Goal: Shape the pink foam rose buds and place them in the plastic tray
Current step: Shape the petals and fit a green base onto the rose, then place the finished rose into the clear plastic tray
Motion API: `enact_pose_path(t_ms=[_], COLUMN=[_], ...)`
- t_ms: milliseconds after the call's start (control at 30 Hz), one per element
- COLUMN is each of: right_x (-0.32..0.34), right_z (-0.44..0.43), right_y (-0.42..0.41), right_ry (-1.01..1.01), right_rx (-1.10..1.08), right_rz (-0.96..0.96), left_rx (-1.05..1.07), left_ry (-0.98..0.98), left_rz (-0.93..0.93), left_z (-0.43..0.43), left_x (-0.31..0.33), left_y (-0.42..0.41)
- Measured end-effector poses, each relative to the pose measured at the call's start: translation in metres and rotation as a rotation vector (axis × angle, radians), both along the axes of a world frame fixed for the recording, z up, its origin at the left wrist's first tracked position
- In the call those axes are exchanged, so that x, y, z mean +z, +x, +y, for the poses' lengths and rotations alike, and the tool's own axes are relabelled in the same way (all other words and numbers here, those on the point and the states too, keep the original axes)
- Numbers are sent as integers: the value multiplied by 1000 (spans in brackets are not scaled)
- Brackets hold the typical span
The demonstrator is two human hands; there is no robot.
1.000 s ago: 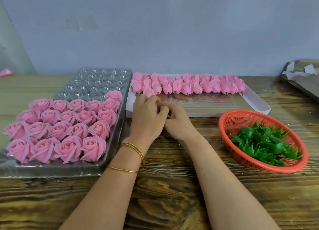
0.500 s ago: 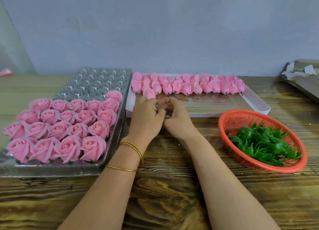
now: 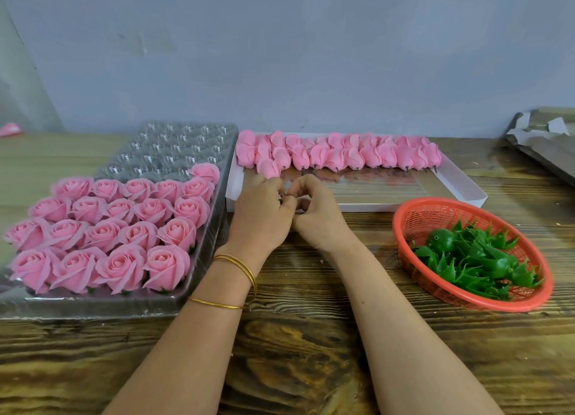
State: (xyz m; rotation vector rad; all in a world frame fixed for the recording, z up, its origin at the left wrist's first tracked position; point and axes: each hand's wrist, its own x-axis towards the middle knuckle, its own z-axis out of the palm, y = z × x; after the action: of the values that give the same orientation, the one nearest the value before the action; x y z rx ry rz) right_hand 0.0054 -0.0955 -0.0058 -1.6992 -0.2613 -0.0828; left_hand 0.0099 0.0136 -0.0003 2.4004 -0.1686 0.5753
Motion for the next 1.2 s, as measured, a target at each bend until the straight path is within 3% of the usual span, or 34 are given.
enact_pose_path(t_ms=[433, 833, 1000, 1200], right_x=[1, 11, 17, 16], right_z=[-1, 2, -1, -3], right_y=[0, -3, -4, -3], right_ry=[-17, 97, 191, 155], right_rx=[-2, -69, -86, -113], right_rz=[17, 61, 29, 37], left_rx=[-32, -35, -11, 7], left_ry=[-15, -9, -14, -54], left_rz=[19, 5, -48, -115], left_z=[1, 4, 5, 17], left_x=[0, 8, 28, 76], left_y=[0, -2, -7, -14])
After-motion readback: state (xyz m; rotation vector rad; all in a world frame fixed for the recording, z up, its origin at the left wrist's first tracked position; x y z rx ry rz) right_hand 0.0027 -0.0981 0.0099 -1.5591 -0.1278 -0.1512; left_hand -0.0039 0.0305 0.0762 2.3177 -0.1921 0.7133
